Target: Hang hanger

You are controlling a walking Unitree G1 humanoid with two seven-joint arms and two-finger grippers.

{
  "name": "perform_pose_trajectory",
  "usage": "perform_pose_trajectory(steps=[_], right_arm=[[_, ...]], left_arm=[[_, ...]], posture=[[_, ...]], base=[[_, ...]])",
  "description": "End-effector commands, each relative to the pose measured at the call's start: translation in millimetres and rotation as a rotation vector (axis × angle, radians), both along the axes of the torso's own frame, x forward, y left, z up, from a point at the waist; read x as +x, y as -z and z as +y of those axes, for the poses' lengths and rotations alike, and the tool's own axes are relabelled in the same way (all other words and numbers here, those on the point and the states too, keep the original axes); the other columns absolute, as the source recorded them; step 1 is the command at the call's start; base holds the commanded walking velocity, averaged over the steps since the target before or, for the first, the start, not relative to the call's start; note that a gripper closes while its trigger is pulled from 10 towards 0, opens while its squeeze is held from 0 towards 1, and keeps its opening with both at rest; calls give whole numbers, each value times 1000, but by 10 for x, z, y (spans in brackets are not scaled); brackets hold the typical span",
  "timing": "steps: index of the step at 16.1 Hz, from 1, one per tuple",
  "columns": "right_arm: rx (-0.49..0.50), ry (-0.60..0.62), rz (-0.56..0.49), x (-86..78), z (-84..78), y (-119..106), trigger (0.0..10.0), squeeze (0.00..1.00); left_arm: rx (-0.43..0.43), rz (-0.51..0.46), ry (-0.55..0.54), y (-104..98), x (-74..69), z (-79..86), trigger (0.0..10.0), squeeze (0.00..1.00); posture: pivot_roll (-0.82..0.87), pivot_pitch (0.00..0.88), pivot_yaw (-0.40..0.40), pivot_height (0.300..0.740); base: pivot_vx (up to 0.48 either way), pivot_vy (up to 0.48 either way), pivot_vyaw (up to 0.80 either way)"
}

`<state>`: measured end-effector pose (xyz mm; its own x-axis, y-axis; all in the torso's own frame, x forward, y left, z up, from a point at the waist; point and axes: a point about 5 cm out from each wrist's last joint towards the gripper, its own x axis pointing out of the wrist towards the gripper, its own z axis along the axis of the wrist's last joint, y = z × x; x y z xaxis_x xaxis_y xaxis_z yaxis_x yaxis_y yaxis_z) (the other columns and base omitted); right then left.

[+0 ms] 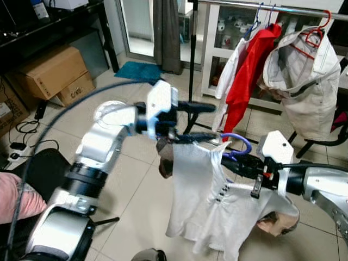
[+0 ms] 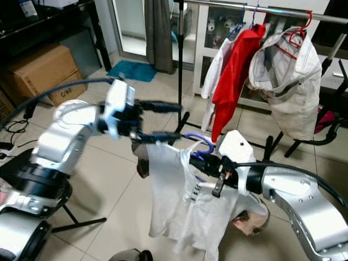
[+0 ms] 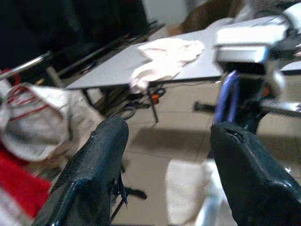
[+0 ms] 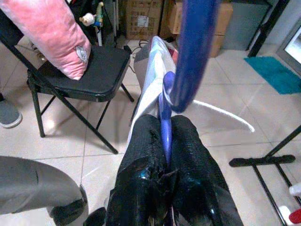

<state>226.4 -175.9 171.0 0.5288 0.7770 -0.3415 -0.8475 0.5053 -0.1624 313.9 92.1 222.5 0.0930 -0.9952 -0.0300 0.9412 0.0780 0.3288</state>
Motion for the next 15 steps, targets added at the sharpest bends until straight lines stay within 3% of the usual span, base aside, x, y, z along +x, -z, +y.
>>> perform_pose_trajectory(steps=[1,2,3,4,5,7,8,11,13,15], right_arm=[[2,2,-22,-4,1,-36,10000,0],[1,15,-26,2,-12,-34,10000,0],[6,46,-37,28,-37,-34,10000,0],[10,65,-47,45,-50,-36,10000,0],[23,84,-52,66,-57,-39,10000,0],[100,98,-47,109,-30,-62,10000,0],[111,99,-47,122,-21,-63,10000,0],[154,133,-44,195,-7,-59,10000,0],[184,148,-49,240,10,-81,10000,0],[192,157,-57,254,5,-107,10000,0]], left_arm=[[11,1,-53,10,14,121,10000,0],[37,-15,-112,34,32,216,10000,0],[70,-45,-291,92,93,390,10000,0],[75,-43,-359,128,102,450,10000,0],[65,-50,-425,160,97,469,10000,0],[30,-50,-690,285,110,425,10000,0],[40,-68,-759,318,119,403,10000,0],[40,-108,-888,392,120,224,10000,0],[-21,-50,-889,467,48,-24,10000,0],[-41,37,-876,528,18,-71,10000,0]], posture=[[-91,0,84,740],[-89,0,85,740],[-84,0,82,740],[-79,0,79,740],[-76,0,77,740],[-72,0,74,740],[-70,0,72,740],[-68,0,68,740],[-73,0,72,740],[-79,0,73,740]], base=[[0,0,0],[0,0,0],[0,0,0],[0,0,0],[0,0,0],[0,0,0],[0,0,0],[0,0,0],[0,0,0],[0,0,0]])
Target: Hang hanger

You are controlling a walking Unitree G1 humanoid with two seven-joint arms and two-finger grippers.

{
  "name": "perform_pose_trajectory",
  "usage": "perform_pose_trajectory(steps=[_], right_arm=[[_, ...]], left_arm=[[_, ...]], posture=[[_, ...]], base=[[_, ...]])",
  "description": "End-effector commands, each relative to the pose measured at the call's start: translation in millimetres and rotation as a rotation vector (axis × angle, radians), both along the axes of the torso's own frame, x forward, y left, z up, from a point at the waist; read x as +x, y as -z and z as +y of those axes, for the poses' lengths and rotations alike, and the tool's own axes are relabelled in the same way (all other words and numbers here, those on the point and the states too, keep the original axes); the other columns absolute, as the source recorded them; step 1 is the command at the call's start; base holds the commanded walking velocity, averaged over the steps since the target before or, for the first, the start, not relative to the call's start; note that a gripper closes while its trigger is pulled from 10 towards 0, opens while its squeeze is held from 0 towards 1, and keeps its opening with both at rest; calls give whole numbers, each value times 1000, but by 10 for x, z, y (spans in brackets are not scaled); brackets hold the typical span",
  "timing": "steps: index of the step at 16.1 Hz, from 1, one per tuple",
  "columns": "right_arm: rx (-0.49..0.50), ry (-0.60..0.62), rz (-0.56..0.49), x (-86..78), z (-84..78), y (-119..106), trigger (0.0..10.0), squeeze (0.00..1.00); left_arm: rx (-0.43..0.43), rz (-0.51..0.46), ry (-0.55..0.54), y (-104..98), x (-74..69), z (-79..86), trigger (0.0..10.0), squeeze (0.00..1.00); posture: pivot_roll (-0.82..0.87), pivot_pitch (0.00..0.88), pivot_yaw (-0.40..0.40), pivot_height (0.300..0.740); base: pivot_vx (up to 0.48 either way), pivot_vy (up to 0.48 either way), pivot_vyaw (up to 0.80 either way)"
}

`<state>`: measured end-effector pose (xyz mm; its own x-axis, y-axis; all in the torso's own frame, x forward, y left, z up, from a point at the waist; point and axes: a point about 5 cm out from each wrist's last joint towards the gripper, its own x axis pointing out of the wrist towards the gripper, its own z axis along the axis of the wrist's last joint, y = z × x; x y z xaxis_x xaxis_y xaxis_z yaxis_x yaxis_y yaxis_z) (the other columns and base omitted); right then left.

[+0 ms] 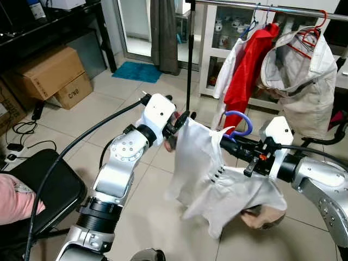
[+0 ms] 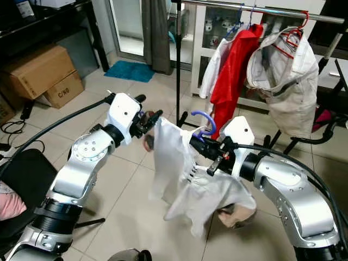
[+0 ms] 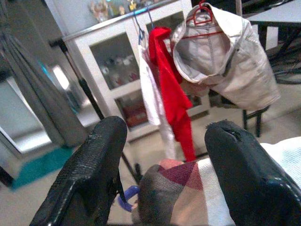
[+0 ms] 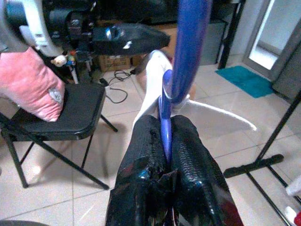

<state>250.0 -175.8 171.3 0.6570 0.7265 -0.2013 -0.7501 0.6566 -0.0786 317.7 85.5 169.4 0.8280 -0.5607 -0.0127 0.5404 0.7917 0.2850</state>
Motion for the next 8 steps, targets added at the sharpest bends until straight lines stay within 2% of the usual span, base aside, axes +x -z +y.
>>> perform_pose_trajectory(steps=[1,4,6,8], right_arm=[[21,10,-50,39,-2,-125,10000,0],[17,61,-76,104,-18,-155,10000,0],[64,257,-116,334,-56,-207,10000,0],[73,232,-115,322,-13,-211,10000,0]], left_arm=[[-15,22,0,5,-21,-2,10000,0],[-8,23,-59,10,1,47,10000,0],[-18,-39,-58,-57,42,61,10000,0],[-9,-44,-53,-67,40,58,10000,0]], posture=[[-82,0,71,740],[-83,0,70,740],[-84,0,66,740],[-84,0,64,740]], base=[[0,0,0],[0,0,0],[0,0,0],[0,0,0]])
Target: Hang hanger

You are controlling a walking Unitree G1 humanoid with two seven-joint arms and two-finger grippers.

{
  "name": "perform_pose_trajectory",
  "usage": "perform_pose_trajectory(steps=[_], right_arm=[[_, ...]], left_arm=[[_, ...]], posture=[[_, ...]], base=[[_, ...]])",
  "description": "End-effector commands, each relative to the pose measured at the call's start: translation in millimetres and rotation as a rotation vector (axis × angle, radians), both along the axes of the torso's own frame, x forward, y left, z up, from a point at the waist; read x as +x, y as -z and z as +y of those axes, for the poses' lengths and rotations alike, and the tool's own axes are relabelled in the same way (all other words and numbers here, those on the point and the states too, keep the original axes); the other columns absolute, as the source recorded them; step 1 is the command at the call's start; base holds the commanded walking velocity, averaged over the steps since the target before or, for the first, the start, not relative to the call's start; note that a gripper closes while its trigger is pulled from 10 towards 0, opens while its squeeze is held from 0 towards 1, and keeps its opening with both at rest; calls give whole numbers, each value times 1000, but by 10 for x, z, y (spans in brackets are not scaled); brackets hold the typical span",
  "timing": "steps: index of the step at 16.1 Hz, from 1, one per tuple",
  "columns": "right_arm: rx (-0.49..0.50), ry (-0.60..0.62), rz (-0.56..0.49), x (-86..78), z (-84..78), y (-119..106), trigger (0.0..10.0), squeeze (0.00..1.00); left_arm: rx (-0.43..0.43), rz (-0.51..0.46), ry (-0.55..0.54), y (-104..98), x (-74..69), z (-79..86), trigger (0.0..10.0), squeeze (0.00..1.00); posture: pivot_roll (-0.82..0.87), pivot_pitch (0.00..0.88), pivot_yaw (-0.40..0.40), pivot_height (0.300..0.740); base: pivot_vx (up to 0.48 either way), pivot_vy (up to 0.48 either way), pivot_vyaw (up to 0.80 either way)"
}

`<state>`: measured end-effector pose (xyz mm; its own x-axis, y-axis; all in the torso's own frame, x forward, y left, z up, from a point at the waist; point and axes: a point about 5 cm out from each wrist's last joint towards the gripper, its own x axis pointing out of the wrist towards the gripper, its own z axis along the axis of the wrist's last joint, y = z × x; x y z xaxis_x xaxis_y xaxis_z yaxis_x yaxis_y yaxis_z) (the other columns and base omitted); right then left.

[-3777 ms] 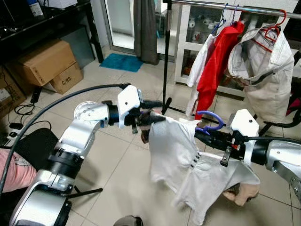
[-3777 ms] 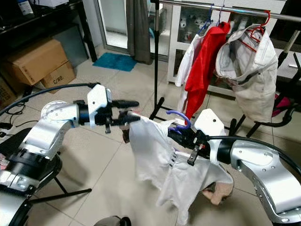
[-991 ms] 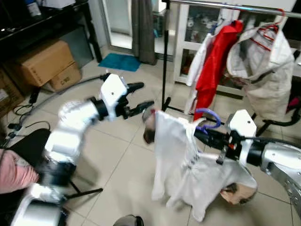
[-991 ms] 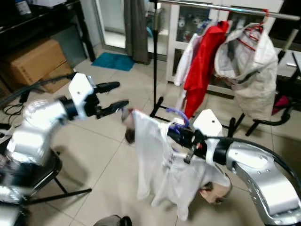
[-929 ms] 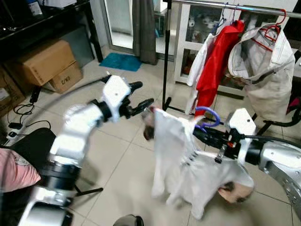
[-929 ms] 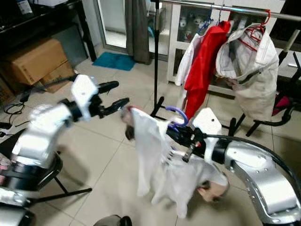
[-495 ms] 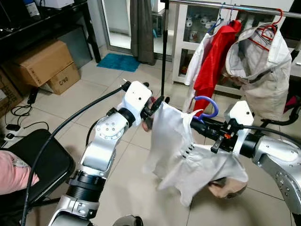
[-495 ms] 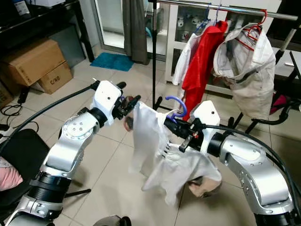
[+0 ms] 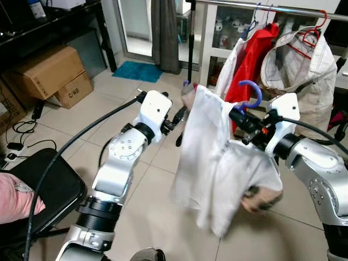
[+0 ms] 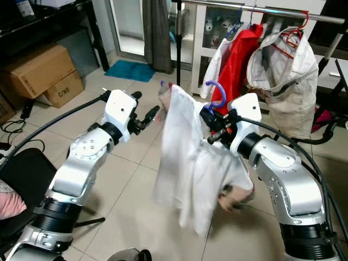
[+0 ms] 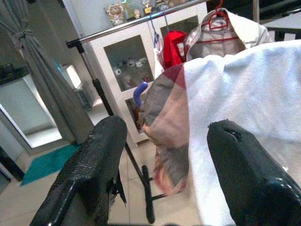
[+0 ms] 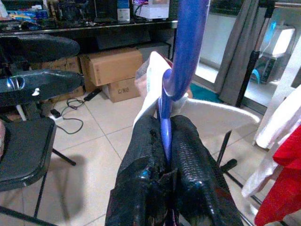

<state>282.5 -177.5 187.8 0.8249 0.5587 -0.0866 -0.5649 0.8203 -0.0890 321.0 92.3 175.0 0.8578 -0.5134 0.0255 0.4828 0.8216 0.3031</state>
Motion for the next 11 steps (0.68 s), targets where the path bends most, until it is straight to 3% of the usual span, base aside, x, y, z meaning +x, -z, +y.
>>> perform_pose_trajectory(steps=[1,4,11], right_arm=[[6,-7,-22,-6,13,-47,10000,0],[9,-15,-21,-27,-14,-46,10000,0],[1,-101,-27,-122,-9,-88,10000,0]], left_arm=[[5,4,-18,10,20,22,10000,0],[-6,-38,-16,-38,51,73,10000,0],[-35,-9,37,-85,182,184,10000,0]], posture=[[-84,0,66,740],[-86,0,67,740],[-91,0,69,740]], base=[[0,0,0],[0,0,0],[0,0,0]])
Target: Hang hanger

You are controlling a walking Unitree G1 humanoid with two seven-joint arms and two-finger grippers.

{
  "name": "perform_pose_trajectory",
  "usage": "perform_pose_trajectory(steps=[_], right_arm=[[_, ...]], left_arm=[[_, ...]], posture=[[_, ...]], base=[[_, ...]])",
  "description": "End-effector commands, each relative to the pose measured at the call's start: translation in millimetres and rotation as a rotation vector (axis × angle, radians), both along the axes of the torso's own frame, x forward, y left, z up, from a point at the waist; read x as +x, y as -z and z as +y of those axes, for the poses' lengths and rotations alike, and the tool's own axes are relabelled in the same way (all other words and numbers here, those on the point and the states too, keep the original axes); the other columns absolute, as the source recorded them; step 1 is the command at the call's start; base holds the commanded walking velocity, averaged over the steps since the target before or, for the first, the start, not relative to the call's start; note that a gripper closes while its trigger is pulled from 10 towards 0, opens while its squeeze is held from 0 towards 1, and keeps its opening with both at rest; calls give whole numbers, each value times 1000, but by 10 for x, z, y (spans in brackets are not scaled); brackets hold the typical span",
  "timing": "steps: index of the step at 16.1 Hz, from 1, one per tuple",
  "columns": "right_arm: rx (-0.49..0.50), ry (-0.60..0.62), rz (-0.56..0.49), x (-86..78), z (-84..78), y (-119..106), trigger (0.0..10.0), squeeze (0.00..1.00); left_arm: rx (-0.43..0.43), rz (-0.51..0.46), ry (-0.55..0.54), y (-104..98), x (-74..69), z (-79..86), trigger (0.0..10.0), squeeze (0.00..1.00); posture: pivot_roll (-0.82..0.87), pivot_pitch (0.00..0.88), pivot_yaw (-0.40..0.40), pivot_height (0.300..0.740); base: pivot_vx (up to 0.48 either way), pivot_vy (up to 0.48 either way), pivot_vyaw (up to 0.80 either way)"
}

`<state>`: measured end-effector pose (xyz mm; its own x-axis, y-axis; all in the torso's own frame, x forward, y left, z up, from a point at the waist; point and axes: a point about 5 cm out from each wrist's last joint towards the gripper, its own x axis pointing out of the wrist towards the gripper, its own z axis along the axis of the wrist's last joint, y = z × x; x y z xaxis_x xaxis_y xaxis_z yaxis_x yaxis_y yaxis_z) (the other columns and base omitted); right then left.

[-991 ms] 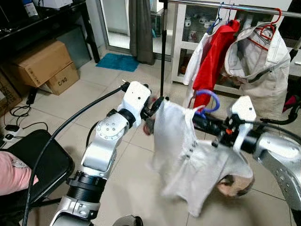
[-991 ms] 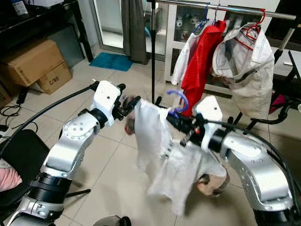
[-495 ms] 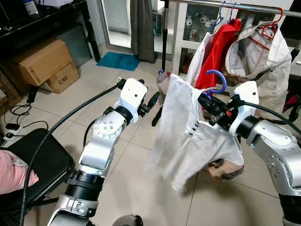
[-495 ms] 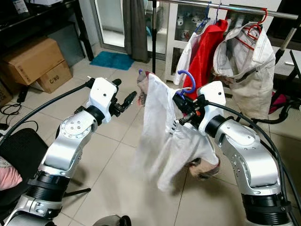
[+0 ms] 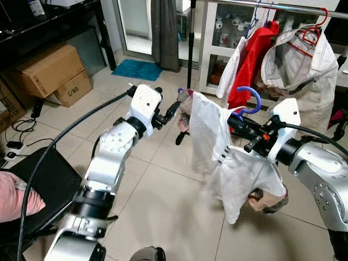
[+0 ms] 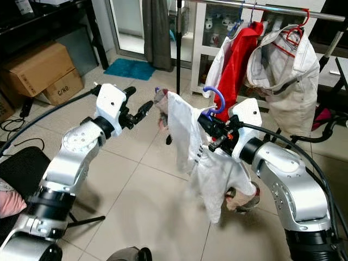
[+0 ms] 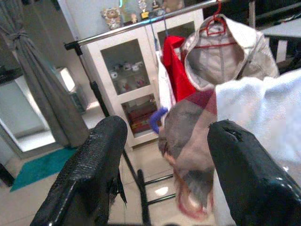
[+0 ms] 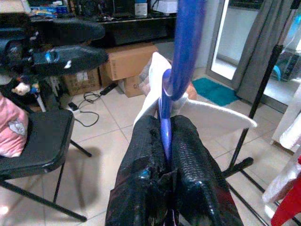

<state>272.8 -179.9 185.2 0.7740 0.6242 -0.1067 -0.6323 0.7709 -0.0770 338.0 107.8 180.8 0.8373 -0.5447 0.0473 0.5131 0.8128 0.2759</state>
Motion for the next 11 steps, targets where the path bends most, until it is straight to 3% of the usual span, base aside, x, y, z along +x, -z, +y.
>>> perform_pose_trajectory(steps=[1,2,3,4,6,7,8,11], right_arm=[[6,-21,-51,-30,13,-116,10000,0],[7,-22,-52,-33,6,-121,10000,0],[9,-26,-53,-38,5,-125,10000,0],[11,-36,-53,-49,7,-131,10000,0],[11,-51,-53,-69,15,-135,10000,0],[11,-53,-53,-75,13,-136,10000,0],[11,-53,-53,-78,11,-137,10000,0],[11,-56,-52,-90,7,-139,10000,0]], left_arm=[[-19,14,-3,-23,30,29,10000,0],[-38,41,6,9,40,22,10000,0],[-36,50,12,34,47,17,1843,0],[-33,58,14,60,67,17,0,0],[-41,71,-4,69,111,32,0,0],[-48,84,-1,70,125,41,3608,0],[-49,88,4,71,129,44,3608,0],[-44,103,21,101,147,45,2314,0]], posture=[[-91,0,69,740],[-91,0,69,740],[-91,0,69,740],[-92,0,71,740],[-92,0,72,740],[-93,0,73,740],[-93,0,73,740],[-94,0,73,740]], base=[[0,0,0],[0,0,0],[0,0,0],[0,0,0],[0,0,0],[0,0,0],[0,0,0],[0,0,0]])
